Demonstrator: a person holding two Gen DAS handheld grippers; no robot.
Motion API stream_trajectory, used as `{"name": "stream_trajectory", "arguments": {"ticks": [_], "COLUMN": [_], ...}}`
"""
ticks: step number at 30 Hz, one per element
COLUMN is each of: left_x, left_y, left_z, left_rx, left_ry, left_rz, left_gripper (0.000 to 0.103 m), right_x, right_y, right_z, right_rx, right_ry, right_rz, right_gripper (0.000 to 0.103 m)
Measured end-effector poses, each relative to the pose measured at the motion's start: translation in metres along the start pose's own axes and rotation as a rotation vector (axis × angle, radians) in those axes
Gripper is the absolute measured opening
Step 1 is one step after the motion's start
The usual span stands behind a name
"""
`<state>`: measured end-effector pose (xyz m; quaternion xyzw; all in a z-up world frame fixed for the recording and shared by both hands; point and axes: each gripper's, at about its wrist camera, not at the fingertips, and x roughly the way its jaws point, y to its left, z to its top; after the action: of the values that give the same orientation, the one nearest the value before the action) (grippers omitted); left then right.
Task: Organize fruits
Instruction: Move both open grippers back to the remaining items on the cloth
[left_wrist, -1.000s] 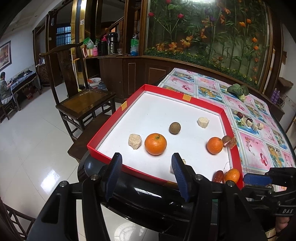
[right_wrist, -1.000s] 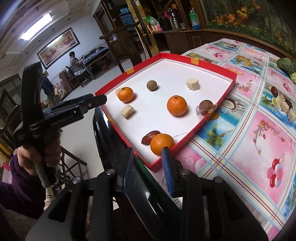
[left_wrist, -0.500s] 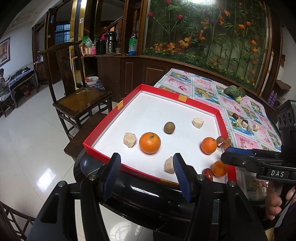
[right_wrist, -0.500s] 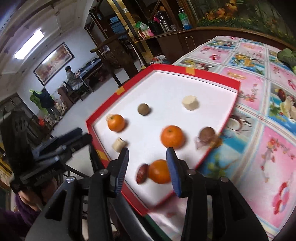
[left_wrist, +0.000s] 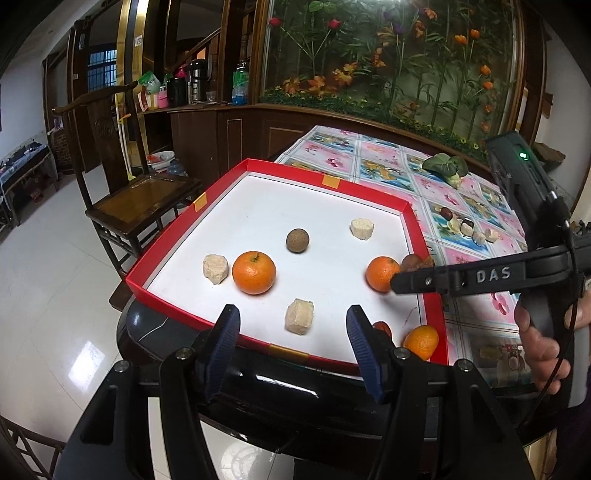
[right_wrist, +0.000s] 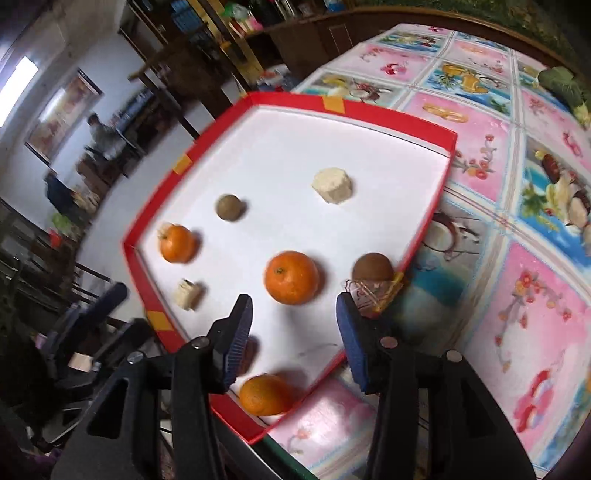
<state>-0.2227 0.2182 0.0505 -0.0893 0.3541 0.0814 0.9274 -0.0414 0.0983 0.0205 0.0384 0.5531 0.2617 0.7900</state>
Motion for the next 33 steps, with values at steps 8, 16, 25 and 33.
{"name": "stream_trajectory", "arguments": {"ticks": [8, 16, 25, 33], "left_x": [-0.002, -0.002, 0.037, 0.094], "left_y": [-0.013, -0.065, -0.177, -0.241], "left_z": [0.005, 0.022, 0.047, 0.058], "left_rx": [0.030, 0.144, 0.232, 0.245], "left_ry": [0.007, 0.003, 0.031, 0.094], "left_rz": [-0.046, -0.123, -0.213, -0.229], "left_gripper": [0.060, 0.060, 0.062, 0.062], "right_x": [-0.005, -0.098, -0.149, -0.108], "right_y": [0.004, -0.054, -0.248, -0.266], "right_z": [0.000, -0.017, -0.019, -0.007], "right_rx": [0.016, -0.043, 0.345, 0.415], "right_ry": [0.122, -0.250, -0.366, -0.311], "right_rz": [-0.113, -0.088, -0.326, -0.297], "right_gripper": [0.048, 0.049, 0.049, 0.049]}}
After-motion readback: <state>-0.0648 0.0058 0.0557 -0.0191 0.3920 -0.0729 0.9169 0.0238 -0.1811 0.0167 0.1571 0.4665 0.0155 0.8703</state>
